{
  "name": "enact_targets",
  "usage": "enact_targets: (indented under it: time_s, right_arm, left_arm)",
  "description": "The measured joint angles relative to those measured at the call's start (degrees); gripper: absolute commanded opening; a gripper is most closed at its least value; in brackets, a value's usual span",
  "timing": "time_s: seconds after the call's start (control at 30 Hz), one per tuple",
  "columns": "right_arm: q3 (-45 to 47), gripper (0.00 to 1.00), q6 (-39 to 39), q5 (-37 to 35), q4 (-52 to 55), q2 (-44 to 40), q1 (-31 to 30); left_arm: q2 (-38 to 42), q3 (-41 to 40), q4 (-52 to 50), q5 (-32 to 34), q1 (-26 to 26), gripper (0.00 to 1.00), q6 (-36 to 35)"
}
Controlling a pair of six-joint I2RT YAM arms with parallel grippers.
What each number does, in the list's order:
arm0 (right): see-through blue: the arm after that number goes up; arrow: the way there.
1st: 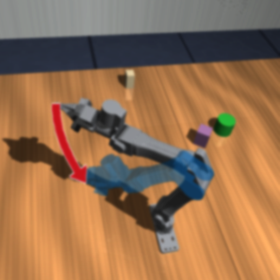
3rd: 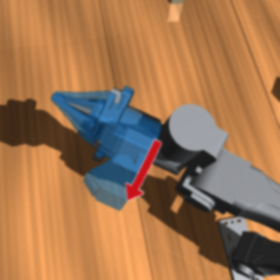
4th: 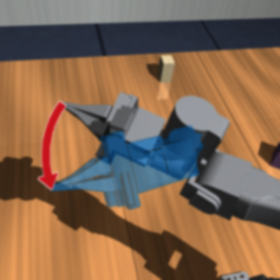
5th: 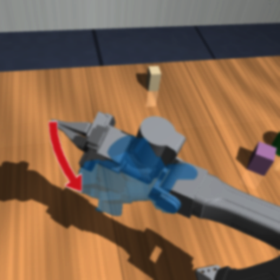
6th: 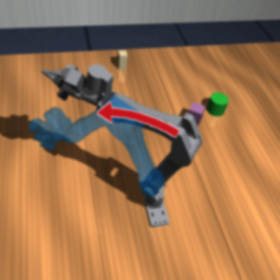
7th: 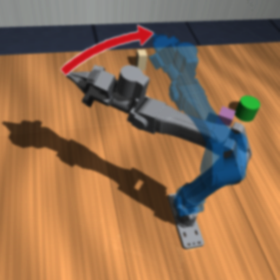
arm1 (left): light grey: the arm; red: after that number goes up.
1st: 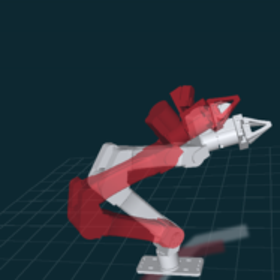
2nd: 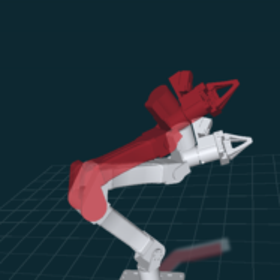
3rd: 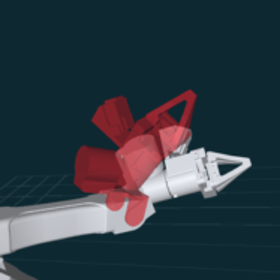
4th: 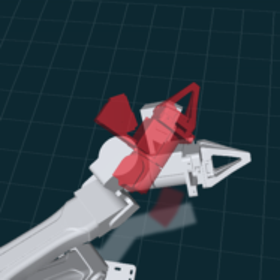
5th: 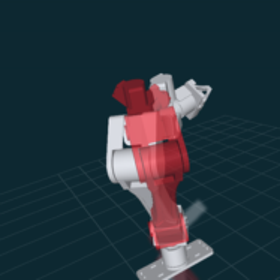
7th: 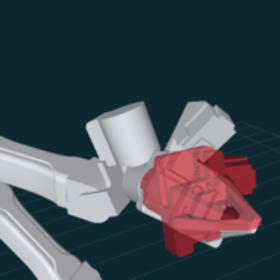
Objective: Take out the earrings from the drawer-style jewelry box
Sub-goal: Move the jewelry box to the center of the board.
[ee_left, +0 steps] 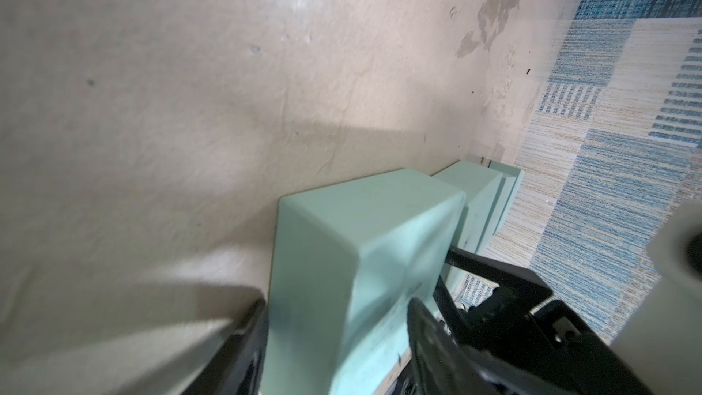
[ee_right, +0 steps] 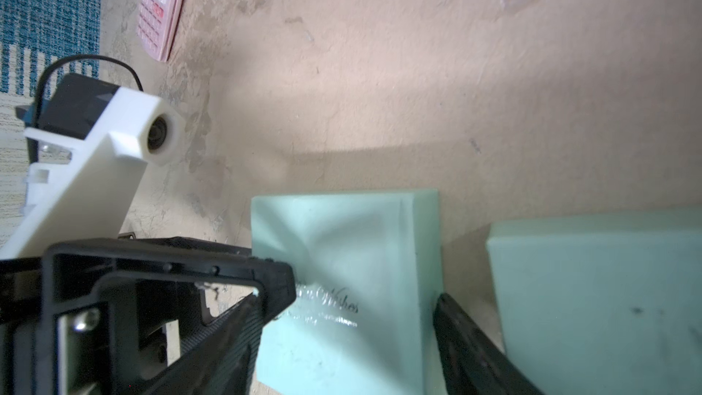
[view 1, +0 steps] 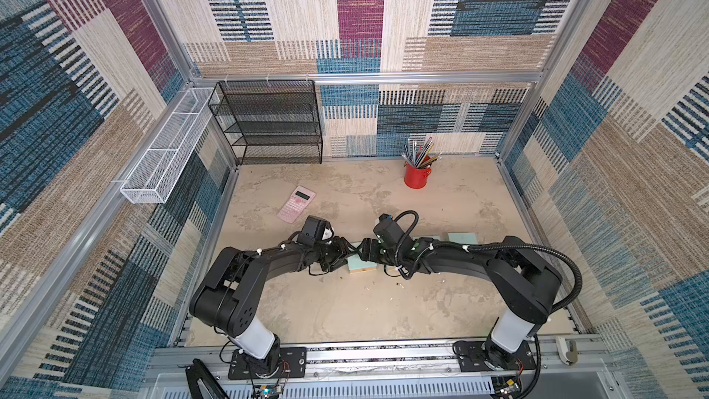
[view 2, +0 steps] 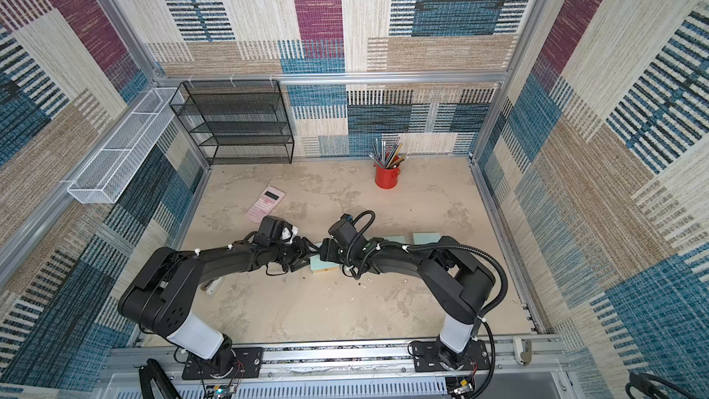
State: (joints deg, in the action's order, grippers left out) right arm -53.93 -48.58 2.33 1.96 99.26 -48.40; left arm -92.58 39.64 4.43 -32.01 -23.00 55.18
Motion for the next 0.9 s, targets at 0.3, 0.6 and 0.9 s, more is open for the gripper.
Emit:
enact_targets:
  time_s: [0.3,0.6,0.9]
  right_arm:
    - [0.02,0.74,-0.20,0.09,-0.20,0.04,-0.04]
    - [-2.19,0.76,-0.20,-1.51,2.67,0.13,0.02]
    - [-4.63,0.80,-0.24,-3.52,5.03,1.05,0.72]
  left_arm:
    - [0.63,-0.02,0.35,0.11,0.87,0.60,0.17]
    - [1.73,-0.17,0.76,0.13,1.11,0.60,0.20]
    - [3.15,-0.15,0.48,0.31,1.29,0.60,0.33]
